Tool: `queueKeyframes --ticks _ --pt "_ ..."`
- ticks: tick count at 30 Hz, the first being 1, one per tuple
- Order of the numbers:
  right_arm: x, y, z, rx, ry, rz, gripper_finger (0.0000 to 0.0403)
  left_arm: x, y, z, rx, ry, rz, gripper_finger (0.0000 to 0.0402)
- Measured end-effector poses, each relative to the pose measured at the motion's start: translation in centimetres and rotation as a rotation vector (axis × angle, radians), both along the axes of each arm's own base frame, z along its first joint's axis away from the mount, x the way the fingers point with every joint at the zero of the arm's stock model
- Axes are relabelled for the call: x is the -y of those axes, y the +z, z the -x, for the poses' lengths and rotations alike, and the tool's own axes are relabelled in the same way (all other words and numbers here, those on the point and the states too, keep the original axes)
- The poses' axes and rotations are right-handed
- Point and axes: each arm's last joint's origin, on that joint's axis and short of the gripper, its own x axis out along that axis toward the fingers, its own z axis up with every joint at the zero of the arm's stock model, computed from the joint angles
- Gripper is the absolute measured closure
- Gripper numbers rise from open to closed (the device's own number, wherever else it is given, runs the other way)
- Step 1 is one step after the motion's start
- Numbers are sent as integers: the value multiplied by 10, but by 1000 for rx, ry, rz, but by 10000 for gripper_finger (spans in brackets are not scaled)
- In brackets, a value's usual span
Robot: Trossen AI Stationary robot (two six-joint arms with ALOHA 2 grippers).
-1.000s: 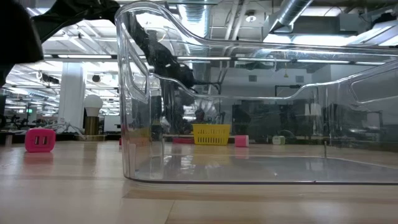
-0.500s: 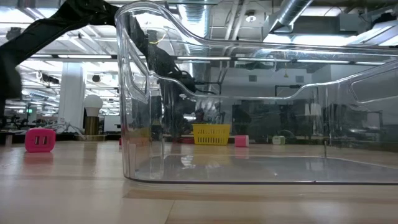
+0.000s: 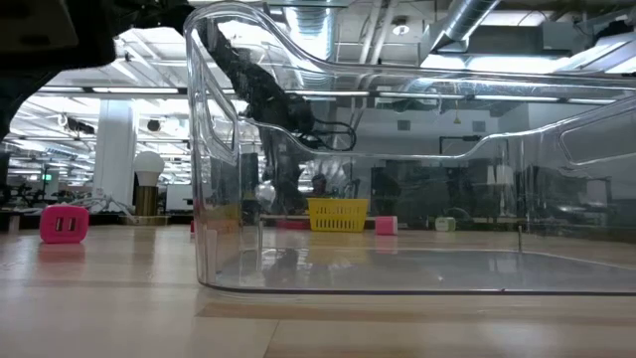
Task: Pick & Place Office items
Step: Put the red digital clock on the top into the yellow bin
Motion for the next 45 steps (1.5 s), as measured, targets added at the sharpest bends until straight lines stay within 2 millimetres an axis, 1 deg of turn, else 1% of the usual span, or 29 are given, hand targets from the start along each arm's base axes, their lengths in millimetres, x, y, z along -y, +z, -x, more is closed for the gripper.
queueKeyframes --ticks 7,12,19,31,36,43,45 --pt "0 0 0 -2 2 5 202 -15 -1 13 -25 63 -19 401" --pt "0 0 0 11 1 14 202 -20 -10 11 -13 69 -25 401" --pt "0 0 0 12 -1 10 202 -22 -19 11 -20 61 1 401" --pt "-1 0 0 17 1 0 202 -20 -26 11 -31 69 49 401" --pt "-4 -1 1 19 6 -6 202 -14 -27 11 -52 59 90 401" --pt "-8 -1 5 25 22 -20 202 6 -27 6 -122 26 149 401" --pt "-10 -1 7 29 30 -28 202 14 -28 1 -144 12 163 401"
